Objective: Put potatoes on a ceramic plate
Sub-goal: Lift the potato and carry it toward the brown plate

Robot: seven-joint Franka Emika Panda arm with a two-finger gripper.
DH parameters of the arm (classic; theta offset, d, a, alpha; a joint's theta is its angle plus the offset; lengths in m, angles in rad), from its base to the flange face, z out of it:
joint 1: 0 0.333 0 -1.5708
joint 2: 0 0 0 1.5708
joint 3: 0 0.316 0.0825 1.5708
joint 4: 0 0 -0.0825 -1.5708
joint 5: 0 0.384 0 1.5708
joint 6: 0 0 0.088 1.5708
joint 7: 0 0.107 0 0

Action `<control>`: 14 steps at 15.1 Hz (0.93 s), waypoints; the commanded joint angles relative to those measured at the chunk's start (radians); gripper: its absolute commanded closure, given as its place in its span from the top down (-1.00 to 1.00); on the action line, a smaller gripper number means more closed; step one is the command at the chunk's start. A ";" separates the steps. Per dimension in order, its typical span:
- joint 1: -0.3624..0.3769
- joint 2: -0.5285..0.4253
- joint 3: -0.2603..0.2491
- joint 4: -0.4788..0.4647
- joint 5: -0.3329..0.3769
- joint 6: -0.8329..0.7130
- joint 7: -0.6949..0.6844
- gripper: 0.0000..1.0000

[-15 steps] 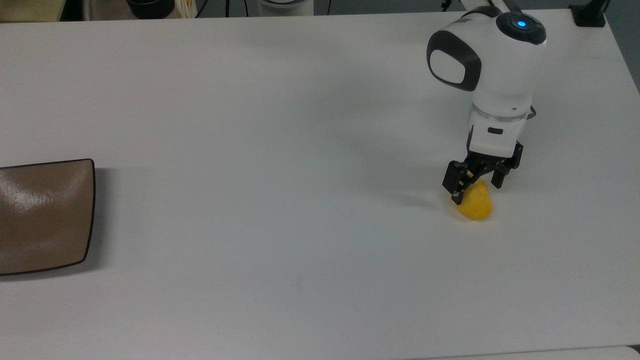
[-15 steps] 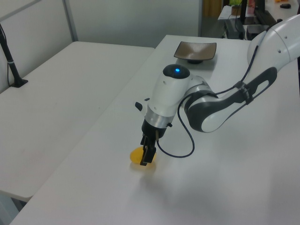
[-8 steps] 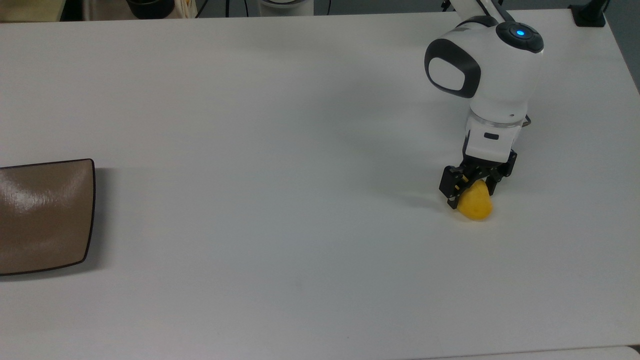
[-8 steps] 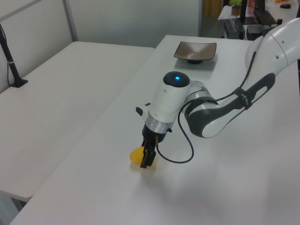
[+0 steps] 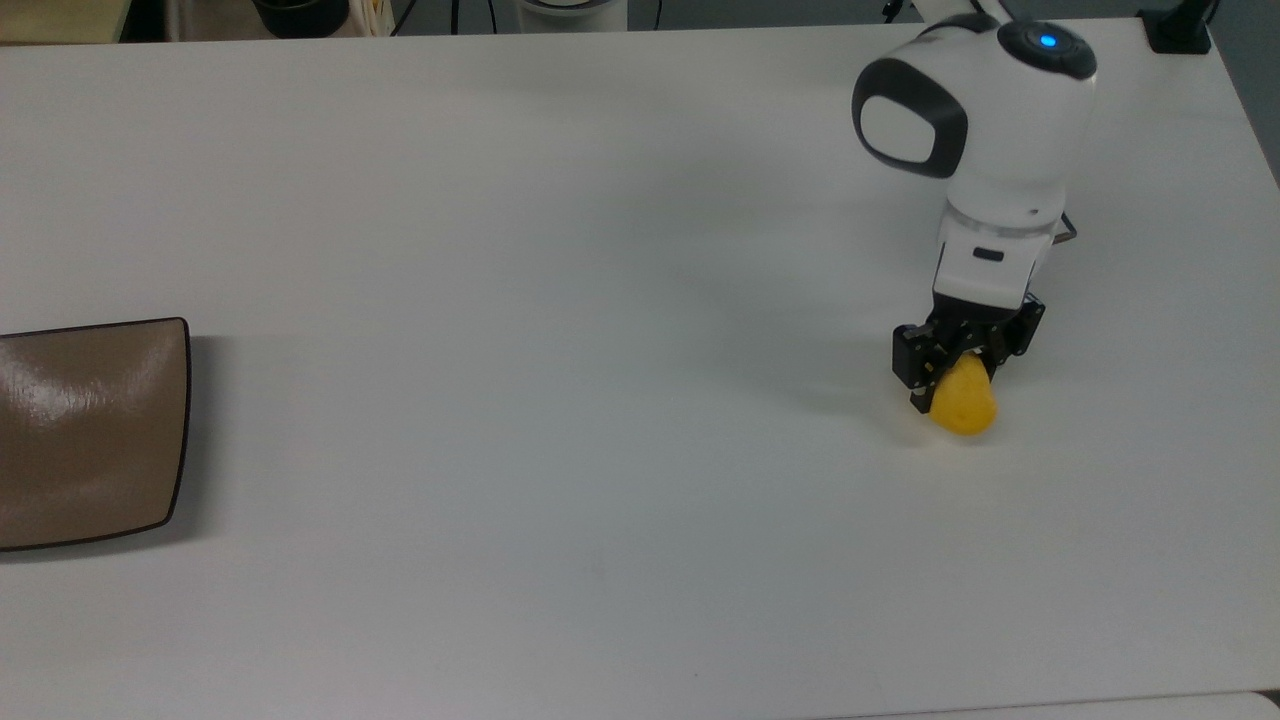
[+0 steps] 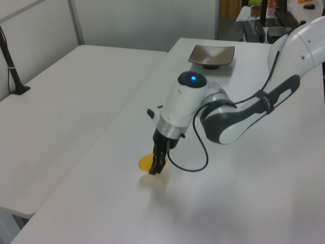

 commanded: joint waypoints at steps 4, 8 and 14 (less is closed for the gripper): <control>-0.075 -0.398 -0.041 -0.239 0.091 -0.159 0.039 -0.82; -0.080 -0.577 -0.133 -0.314 0.205 -0.281 0.007 -0.82; -0.133 -0.775 -0.272 -0.377 0.383 -0.468 -0.287 -0.81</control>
